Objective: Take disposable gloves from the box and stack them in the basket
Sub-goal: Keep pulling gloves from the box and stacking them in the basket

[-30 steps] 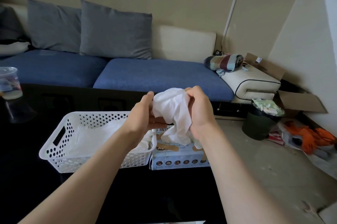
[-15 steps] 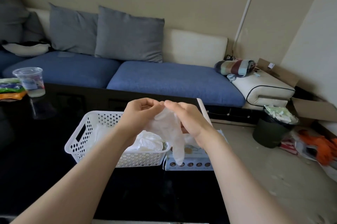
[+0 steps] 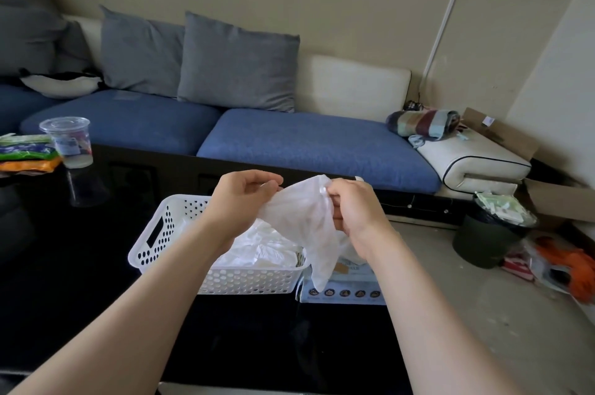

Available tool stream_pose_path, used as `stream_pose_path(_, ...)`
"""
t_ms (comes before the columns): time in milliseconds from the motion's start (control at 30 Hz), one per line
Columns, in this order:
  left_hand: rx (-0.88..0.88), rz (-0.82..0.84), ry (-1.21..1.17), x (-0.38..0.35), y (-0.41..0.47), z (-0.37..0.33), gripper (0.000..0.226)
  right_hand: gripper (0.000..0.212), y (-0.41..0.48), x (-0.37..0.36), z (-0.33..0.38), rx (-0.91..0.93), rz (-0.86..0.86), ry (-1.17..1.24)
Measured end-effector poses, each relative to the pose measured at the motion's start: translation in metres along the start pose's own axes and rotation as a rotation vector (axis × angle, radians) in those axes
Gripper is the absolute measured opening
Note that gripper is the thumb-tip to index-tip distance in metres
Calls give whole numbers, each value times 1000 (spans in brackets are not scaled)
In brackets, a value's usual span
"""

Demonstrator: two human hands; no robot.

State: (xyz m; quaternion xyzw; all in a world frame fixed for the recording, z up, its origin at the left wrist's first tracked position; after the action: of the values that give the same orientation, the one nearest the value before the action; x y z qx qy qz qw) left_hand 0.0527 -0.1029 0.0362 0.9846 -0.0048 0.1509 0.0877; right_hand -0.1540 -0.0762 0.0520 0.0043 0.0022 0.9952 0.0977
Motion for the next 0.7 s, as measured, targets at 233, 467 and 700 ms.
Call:
stream_pose_path(233, -52, -183, 134, 6, 1, -5, 7, 24, -4, 8, -16, -192, 4, 50)
stream_pose_path(467, -131, -184, 138, 2, 0, -11, 19, 29, -6, -8, -20, -175, 327, -164)
stream_pose_path(700, -92, -78, 164, 2, -3, -10, 39, 16, 3, 1, -16, -114, 263, -103)
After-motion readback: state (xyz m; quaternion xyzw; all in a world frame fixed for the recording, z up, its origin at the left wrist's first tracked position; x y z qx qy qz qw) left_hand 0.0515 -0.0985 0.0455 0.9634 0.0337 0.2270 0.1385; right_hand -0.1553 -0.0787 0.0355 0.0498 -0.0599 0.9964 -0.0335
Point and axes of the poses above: each hand's wrist, its own y-axis towards the middle knuckle, its own x-axis out of the back of the hand, z = x × y, the point moved 6 cm from there along y, towards the middle knuckle, and after that the axes turned 10 degrees about y, right-handed, at the moved point
